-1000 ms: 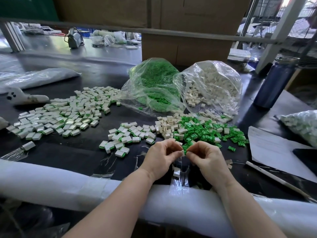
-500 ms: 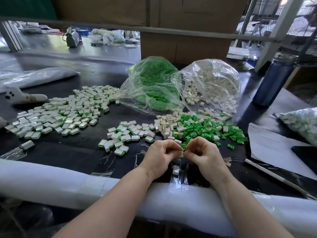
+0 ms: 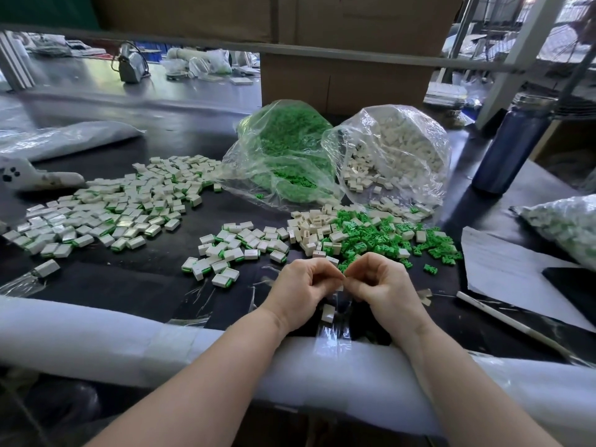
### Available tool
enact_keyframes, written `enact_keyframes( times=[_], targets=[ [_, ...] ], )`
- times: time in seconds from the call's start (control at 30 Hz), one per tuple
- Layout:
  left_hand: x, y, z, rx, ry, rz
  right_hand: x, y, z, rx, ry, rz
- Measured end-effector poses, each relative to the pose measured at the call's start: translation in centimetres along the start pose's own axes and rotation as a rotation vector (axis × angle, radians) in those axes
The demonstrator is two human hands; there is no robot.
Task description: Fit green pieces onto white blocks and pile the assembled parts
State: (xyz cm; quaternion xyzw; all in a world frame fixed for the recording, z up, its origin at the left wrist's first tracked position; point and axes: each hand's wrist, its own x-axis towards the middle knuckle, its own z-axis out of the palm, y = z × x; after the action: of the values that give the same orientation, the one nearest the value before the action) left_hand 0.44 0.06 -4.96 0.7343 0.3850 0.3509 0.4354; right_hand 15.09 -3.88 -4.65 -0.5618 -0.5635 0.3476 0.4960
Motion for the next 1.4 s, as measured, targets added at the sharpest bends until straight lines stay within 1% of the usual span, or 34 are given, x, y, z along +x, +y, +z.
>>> enact_keyframes(
  times=[0.17,0.27,0.37,0.53,0.77,1.03,1.4],
  targets=[
    [0.08,-0.21,0.11,-0.008,0.008,0.007,0.15,0.26,-0.09,0.061,0.048,0.026],
    [0.16,-0.50,0.23,0.033,0.019,0.006,0.08,0.29,-0.14,0.122,0.058,0.038],
    [0.14,-0.48,0.28,-0.001,0.025,-0.016,0.01,0.30,-0.33,0.158,0.068,0.042],
    [0.30,-0.59,-0.12,0.034,0.076,-0.017,0.05,0.40,-0.27,0.110,0.059,0.050],
    [0.36,-0.60,-0.19,0.035,0.044,-0.042,-0.01,0.24,0.07,0.010,0.039,0.069],
    [0.32,-0.61,-0.16,0.123,0.020,-0.014,-0.08,0.05,0.03,-0.143,-0.002,0.085],
    [0.24,-0.28,-0.04,0.168,0.029,0.028,-0.02,0.12,0.04,-0.159,-0.004,0.085]
  ],
)
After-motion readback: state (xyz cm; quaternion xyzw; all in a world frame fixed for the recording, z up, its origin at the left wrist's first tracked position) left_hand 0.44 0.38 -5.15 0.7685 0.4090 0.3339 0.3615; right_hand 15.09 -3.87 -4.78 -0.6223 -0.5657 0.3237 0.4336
